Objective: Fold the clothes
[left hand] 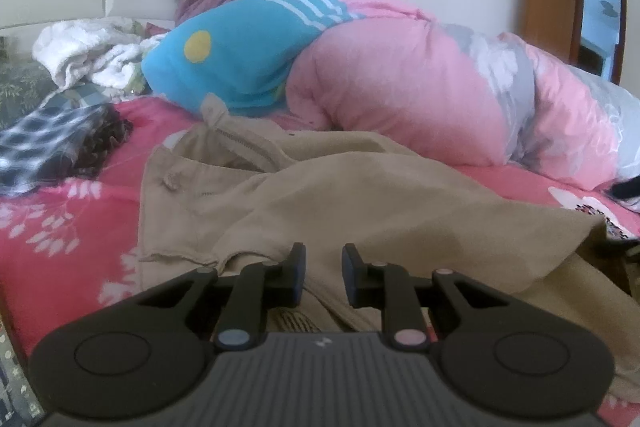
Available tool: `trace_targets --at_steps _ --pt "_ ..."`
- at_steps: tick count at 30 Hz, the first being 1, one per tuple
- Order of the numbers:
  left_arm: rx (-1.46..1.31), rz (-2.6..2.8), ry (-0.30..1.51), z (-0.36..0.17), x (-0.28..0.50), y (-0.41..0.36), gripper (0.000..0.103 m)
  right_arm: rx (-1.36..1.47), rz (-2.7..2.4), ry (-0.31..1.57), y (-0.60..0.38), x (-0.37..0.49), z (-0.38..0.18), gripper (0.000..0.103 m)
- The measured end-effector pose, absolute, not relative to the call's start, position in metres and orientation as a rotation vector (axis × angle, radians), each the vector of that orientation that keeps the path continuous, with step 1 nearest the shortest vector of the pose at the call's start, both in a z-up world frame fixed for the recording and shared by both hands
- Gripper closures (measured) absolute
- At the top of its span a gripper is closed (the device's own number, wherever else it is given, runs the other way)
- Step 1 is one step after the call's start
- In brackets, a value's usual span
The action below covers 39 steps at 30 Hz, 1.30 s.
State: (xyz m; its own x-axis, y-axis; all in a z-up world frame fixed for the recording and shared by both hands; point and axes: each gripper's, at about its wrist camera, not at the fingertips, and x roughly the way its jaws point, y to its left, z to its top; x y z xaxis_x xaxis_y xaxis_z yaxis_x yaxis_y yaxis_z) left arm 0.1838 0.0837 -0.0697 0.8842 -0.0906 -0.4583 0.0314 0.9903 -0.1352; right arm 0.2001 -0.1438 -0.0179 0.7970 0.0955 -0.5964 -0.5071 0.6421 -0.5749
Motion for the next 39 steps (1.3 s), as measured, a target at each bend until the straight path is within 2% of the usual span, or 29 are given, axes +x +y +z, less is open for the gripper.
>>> trace_targets --at_steps 1,3,4,5,8,15,19,26,31,33,36,38,39 --pt "-0.129 -0.068 0.485 -0.069 0.185 0.086 0.082 -0.855 0.360 0.580 -0.136 0.211 -0.029 0.051" --pt "-0.127 -0.070 0.486 -0.069 0.186 0.089 0.082 -0.925 0.342 0.615 -0.126 0.229 -0.048 0.066" --pt "-0.129 -0.070 0.487 -0.068 0.187 0.090 0.082 -0.938 0.331 0.626 -0.123 0.236 -0.053 0.087" --pt "-0.133 -0.070 0.490 -0.068 0.188 0.091 0.083 -0.919 0.323 0.632 -0.123 0.242 -0.053 0.098" --pt "-0.137 -0.060 0.488 -0.067 0.189 0.095 0.085 -0.750 0.325 0.595 -0.127 0.243 -0.031 0.101" --pt "-0.179 -0.001 0.456 -0.063 0.184 0.110 0.085 -0.411 0.449 0.494 -0.133 0.179 0.042 0.101" --pt "-0.225 0.031 0.440 -0.061 0.177 0.126 0.085 -0.318 0.577 0.500 -0.127 0.135 0.060 0.101" --pt "-0.258 0.034 0.421 -0.058 0.164 0.146 0.084 -0.295 0.693 0.658 -0.107 0.106 0.006 0.102" --pt "-0.254 0.026 0.437 -0.062 0.161 0.149 0.084 -0.422 0.611 0.794 -0.093 0.113 -0.055 0.101" --pt "-0.256 0.025 0.435 -0.062 0.160 0.150 0.084 -0.450 0.600 0.805 -0.094 0.113 -0.059 0.101" --pt "-0.262 0.029 0.425 -0.062 0.158 0.154 0.084 -0.465 0.641 0.754 -0.096 0.097 -0.031 0.089" --pt "-0.287 0.027 0.425 -0.061 0.158 0.157 0.084 -0.484 0.685 0.695 -0.094 0.083 -0.010 0.068" --pt "-0.303 0.026 0.425 -0.060 0.158 0.159 0.084 -0.503 0.719 0.647 -0.091 0.075 0.000 0.061"
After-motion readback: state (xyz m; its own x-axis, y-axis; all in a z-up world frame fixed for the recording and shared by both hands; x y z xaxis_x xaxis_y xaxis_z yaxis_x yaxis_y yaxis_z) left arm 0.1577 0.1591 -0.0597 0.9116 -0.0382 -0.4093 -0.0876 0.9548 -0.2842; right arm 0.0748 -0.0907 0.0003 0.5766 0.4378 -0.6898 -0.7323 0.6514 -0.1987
